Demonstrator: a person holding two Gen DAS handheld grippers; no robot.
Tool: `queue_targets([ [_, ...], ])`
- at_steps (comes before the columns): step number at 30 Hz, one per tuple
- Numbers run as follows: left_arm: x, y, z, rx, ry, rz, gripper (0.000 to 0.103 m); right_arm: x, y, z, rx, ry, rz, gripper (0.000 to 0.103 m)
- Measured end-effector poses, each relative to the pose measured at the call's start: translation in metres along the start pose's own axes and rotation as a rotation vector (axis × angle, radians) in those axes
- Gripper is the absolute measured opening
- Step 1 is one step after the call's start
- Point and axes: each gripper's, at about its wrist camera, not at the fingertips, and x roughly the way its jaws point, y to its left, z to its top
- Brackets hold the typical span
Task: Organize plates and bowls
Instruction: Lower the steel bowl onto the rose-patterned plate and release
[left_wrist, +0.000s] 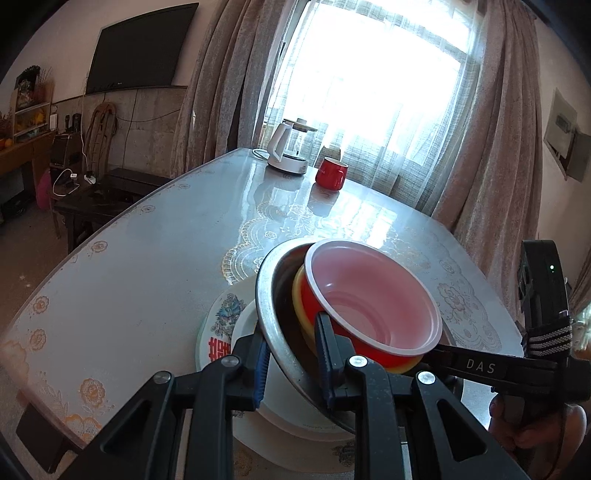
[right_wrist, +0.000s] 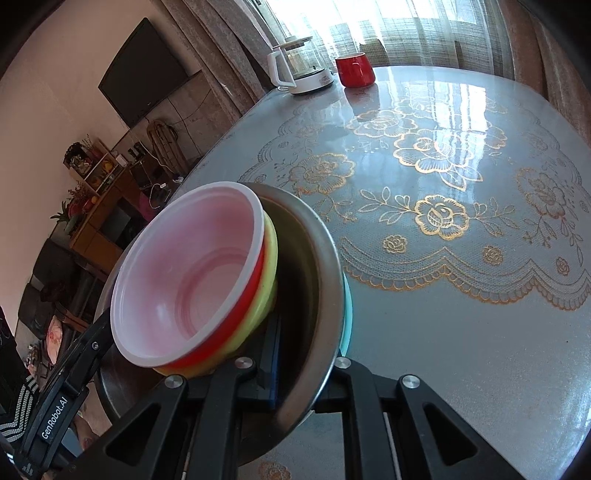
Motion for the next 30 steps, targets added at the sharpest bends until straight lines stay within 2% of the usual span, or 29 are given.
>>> queue_targets([
  [11, 0.015, 0.017, -0.007, -0.062, 0.062, 0.02, 0.023, 0.014, 0.014, 0.008, -0.066, -0.01, -0.052, 0.015],
  [17, 0.018, 0.024, -0.011, -0.076, 0.086, 0.023, 0.023, 0.012, 0.01, 0.008, -0.053, 0.001, -0.026, 0.018],
  [20, 0.016, 0.022, -0.011, -0.058, 0.074, 0.039, 0.023, 0.008, 0.006, 0.005, -0.037, 0.0, -0.001, 0.021],
  [30, 0.015, 0.022, -0.009, -0.04, 0.062, 0.072, 0.022, -0.005, -0.003, -0.002, -0.013, -0.026, 0.003, 0.021],
])
